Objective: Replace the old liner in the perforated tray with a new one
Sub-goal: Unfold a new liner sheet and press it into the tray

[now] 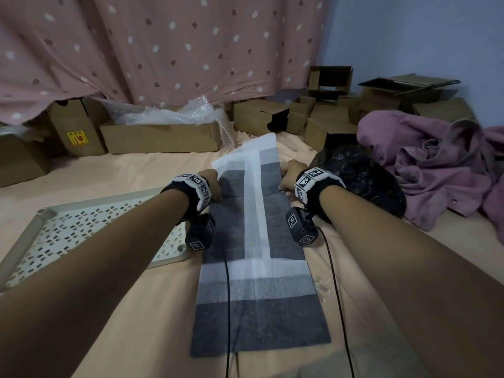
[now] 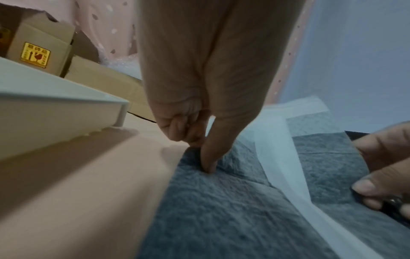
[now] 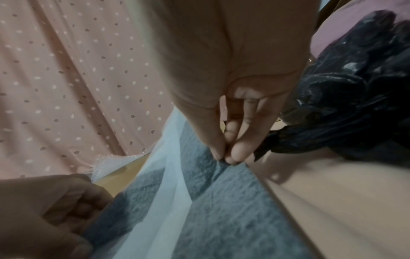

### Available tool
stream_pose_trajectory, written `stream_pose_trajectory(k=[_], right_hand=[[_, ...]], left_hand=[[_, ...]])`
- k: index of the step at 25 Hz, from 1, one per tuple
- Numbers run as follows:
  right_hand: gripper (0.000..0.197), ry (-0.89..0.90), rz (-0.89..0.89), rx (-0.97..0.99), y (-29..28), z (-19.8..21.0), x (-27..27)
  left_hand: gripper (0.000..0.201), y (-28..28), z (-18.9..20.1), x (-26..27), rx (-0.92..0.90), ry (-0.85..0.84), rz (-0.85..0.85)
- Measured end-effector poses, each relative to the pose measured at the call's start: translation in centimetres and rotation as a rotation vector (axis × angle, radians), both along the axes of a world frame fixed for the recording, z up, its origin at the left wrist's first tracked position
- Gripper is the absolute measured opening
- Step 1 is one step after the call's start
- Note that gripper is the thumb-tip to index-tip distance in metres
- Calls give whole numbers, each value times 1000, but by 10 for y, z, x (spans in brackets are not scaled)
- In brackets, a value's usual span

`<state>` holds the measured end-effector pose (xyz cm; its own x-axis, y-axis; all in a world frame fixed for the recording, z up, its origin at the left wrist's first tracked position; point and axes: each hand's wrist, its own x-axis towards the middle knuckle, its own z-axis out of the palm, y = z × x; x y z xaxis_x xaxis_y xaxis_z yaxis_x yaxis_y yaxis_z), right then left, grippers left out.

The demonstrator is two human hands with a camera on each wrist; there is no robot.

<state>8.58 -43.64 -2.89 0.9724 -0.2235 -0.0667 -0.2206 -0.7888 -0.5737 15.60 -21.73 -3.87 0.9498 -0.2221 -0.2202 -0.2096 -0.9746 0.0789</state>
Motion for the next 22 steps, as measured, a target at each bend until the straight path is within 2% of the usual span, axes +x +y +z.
stream_pose_trajectory(k=[1, 4, 6, 9, 11, 13, 15, 19, 22], right_hand=[[40, -9, 8, 19, 1, 1, -4], [20, -33, -18, 57, 4, 1, -18], [20, -53, -27, 80, 6, 2, -26], [28, -60, -2, 17, 1, -3, -36], [28, -30, 5, -11, -1, -6, -45], [19, -19, 1, 8, -2, -8, -52], [12, -22, 17, 25, -5, -8, -60], [22, 47, 67, 29, -13, -5, -69], [22, -28, 74, -51, -4, 6, -74]], left_hand=[[23, 2, 1, -2, -75, 1, 12], [38, 9, 7, -9, -262, 2, 68], [45, 16, 14, -15, -411, -13, 135], [75, 27, 16, -25, -657, -12, 213], [62, 33, 16, -34, -755, 2, 171], [46, 39, 16, -49, -735, 6, 97], [46, 46, 17, -61, -645, 49, 34], [53, 52, 22, -76, -483, 142, 24], [34, 45, 27, -80, -401, 60, -87]])
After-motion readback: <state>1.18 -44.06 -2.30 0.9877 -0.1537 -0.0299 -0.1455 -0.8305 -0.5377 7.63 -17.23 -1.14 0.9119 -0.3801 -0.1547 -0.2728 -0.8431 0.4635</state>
